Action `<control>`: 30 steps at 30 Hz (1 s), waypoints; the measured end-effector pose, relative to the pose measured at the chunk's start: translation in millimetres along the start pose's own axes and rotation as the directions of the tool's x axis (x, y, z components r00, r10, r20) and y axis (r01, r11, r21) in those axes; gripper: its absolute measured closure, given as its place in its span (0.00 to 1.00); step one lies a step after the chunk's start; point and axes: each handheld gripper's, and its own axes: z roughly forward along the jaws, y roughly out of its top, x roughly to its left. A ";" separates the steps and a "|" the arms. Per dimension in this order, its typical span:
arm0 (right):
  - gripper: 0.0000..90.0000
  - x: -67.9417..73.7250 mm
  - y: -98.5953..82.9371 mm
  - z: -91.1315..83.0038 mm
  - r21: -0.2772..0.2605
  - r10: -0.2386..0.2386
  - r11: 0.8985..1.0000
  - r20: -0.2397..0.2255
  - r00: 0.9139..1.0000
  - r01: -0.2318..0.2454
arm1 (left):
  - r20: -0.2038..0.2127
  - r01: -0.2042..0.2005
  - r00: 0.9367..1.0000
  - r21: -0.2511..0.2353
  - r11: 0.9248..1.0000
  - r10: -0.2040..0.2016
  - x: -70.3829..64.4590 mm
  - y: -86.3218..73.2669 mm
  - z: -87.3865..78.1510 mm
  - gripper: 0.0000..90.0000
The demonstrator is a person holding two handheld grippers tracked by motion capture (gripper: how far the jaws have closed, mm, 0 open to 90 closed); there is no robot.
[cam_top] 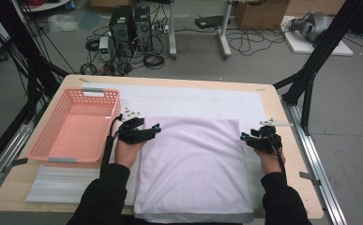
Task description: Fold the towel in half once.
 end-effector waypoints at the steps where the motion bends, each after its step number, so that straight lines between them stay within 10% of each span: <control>1: 0.55 -0.8 0.9 0.7 0.000 0.005 1.000 -0.002 1.000 -0.005 | -0.019 0.001 1.000 0.009 1.000 -0.001 2.4 2.0 6.0 0.34; 12: 0.54 -13.7 10.4 13.0 -0.003 0.046 0.999 -0.014 0.999 -0.046 | -0.146 0.064 0.988 0.133 0.989 -0.044 32.3 -0.4 44.9 0.42; 30: 0.56 -5.2 29.2 63.1 0.084 0.003 0.996 0.023 1.000 -0.005 | -0.098 -0.031 0.994 0.176 0.984 0.049 27.4 -4.0 54.2 0.91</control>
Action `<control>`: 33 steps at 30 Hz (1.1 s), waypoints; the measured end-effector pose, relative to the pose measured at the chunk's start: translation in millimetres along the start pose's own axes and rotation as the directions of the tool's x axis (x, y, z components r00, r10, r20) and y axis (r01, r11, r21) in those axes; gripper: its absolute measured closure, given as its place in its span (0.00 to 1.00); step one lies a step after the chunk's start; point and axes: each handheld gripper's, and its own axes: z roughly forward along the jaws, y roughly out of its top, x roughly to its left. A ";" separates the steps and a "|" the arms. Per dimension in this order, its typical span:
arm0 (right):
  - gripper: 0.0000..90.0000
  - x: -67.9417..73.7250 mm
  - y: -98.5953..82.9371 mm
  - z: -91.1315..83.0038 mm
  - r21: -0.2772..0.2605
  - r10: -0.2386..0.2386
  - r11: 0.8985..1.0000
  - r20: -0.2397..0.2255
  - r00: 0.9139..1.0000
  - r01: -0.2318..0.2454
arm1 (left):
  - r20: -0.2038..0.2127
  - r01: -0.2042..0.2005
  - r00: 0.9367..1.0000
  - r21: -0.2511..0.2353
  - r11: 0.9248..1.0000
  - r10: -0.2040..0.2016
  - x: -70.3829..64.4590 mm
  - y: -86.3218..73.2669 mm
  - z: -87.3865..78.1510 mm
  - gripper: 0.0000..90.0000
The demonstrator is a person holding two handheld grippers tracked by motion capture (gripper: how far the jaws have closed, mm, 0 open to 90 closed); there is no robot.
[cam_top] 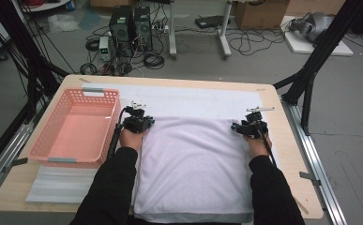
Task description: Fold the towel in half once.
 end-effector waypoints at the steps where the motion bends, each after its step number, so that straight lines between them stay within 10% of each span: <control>1: 0.59 0.6 -0.1 0.2 0.001 0.003 1.000 0.000 1.000 -0.003 | 0.003 0.006 1.000 0.001 1.000 -0.006 0.7 -0.1 -0.1 0.91; 7: 0.93 8.7 1.0 0.3 0.009 -0.016 1.000 -0.018 1.000 0.016 | -0.002 0.028 1.000 -0.002 1.000 -0.028 0.5 0.1 -0.2 0.92; 12: 0.96 -0.1 0.3 0.6 0.004 0.019 1.000 -0.083 0.996 -0.019 | 0.000 0.046 0.999 0.001 0.999 -0.046 4.9 0.8 -2.2 0.94; 22: 0.97 -4.7 6.9 1.4 -0.075 -0.051 0.996 -0.003 0.999 0.051 | -0.025 0.093 0.995 -0.110 0.990 -0.096 10.8 12.5 -9.2 0.95; 33: 0.97 -11.4 35.3 13.5 -0.129 -0.037 0.991 0.044 0.998 0.043 | -0.041 0.095 0.994 -0.122 0.988 -0.101 18.6 44.6 6.0 0.95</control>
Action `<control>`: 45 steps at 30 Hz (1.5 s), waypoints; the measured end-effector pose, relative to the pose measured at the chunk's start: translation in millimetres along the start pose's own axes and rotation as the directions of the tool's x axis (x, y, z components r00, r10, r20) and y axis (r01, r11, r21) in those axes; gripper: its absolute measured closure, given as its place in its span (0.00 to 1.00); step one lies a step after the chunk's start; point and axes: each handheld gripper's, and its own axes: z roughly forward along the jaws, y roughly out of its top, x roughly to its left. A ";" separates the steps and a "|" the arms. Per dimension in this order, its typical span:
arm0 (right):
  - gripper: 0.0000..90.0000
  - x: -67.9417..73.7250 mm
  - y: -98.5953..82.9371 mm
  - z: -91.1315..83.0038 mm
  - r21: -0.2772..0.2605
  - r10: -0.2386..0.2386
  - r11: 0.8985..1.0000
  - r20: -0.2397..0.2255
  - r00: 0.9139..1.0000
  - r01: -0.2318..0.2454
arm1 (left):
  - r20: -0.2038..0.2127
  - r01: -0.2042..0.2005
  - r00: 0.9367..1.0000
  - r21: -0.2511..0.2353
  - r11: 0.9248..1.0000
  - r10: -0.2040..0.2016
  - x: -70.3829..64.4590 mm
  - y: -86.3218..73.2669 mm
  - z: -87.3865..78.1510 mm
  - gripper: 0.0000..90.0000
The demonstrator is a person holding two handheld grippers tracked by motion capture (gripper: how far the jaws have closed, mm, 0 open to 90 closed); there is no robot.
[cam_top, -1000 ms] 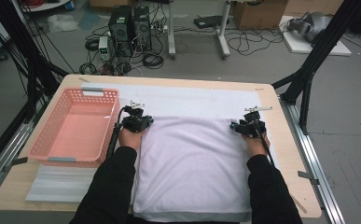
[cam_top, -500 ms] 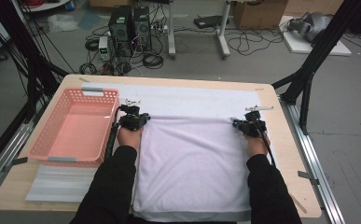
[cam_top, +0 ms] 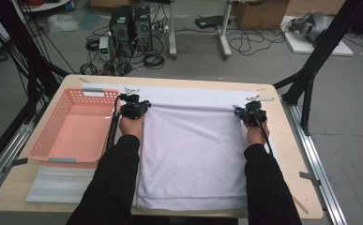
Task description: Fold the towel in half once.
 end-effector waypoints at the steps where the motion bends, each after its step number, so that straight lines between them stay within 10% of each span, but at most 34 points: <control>1: 0.97 -0.2 1.4 1.9 -0.004 -0.001 1.000 0.007 1.000 0.001 | -0.001 -0.003 1.000 0.003 1.000 0.003 0.7 2.6 2.0 0.95; 6: 0.96 2.9 5.9 8.4 -0.017 0.006 1.000 0.052 0.999 -0.005 | -0.004 0.005 1.000 -0.001 1.000 -0.005 1.0 7.8 10.4 0.93; 9: 0.73 1.7 4.7 9.5 -0.035 0.066 0.997 0.074 0.995 -0.063 | -0.015 -0.008 1.000 0.017 1.000 0.008 -3.4 6.2 10.8 0.60; 12: 0.60 -1.8 2.9 5.9 -0.016 0.098 0.995 0.062 0.993 -0.097 | -0.011 -0.024 1.000 0.000 1.000 0.024 -8.7 3.4 3.6 0.50; 24: 0.53 -0.6 -12.5 -41.1 -0.058 0.161 0.985 -0.009 0.987 -0.162 | 0.132 -0.082 0.988 -0.014 0.997 0.083 -32.2 -7.2 -32.6 0.27; 33: 0.51 17.1 -22.8 -82.3 -0.044 0.097 0.994 -0.043 0.994 -0.099 | 0.200 -0.112 0.972 -0.052 0.992 0.121 -50.6 -20.9 -66.2 0.26; 45: 0.49 40.3 -46.2 -104.1 -0.026 0.063 0.997 -0.120 0.991 -0.067 | 0.196 -0.118 0.973 -0.037 0.992 0.123 -48.8 -46.8 -94.2 0.26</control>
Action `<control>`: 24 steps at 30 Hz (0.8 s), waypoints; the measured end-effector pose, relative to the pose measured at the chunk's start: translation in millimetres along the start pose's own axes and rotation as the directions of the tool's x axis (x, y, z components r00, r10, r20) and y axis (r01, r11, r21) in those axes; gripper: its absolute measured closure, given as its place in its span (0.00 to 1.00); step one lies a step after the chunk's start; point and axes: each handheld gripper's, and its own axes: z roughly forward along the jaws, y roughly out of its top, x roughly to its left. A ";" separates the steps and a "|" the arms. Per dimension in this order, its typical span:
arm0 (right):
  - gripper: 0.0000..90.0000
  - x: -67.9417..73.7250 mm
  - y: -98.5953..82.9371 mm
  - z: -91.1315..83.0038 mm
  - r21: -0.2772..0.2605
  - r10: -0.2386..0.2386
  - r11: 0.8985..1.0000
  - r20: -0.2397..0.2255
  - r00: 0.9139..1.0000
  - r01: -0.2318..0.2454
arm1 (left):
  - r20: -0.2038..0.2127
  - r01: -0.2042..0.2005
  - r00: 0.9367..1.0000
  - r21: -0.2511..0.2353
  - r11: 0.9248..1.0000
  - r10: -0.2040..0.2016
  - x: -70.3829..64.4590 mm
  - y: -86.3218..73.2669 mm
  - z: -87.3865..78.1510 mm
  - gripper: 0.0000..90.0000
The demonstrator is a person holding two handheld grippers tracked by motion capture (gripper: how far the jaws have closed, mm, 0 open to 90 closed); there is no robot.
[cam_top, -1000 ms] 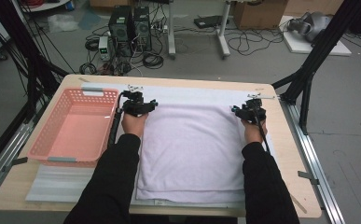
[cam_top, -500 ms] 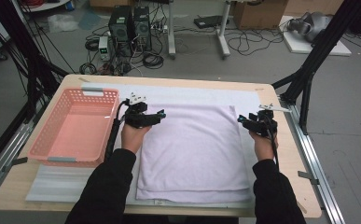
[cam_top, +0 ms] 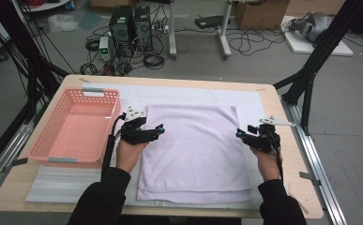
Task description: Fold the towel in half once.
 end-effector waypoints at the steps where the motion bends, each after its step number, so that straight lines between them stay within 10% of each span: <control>1: 0.49 1.6 -1.8 -0.1 0.010 -0.004 1.000 0.002 1.000 0.004 | -0.001 -0.004 1.000 0.007 1.000 0.005 -0.2 -1.8 -1.3 0.26; 15: 0.47 1.1 -28.6 -7.8 0.084 0.001 0.996 -0.010 1.000 0.000 | 0.003 -0.021 1.000 0.086 0.996 0.021 0.1 -31.4 -18.9 0.30; 24: 0.51 -7.0 -34.6 -3.6 0.102 0.011 0.995 0.044 0.999 -0.015 | -0.107 0.031 0.994 0.121 0.992 -0.018 13.2 -40.7 -13.1 0.31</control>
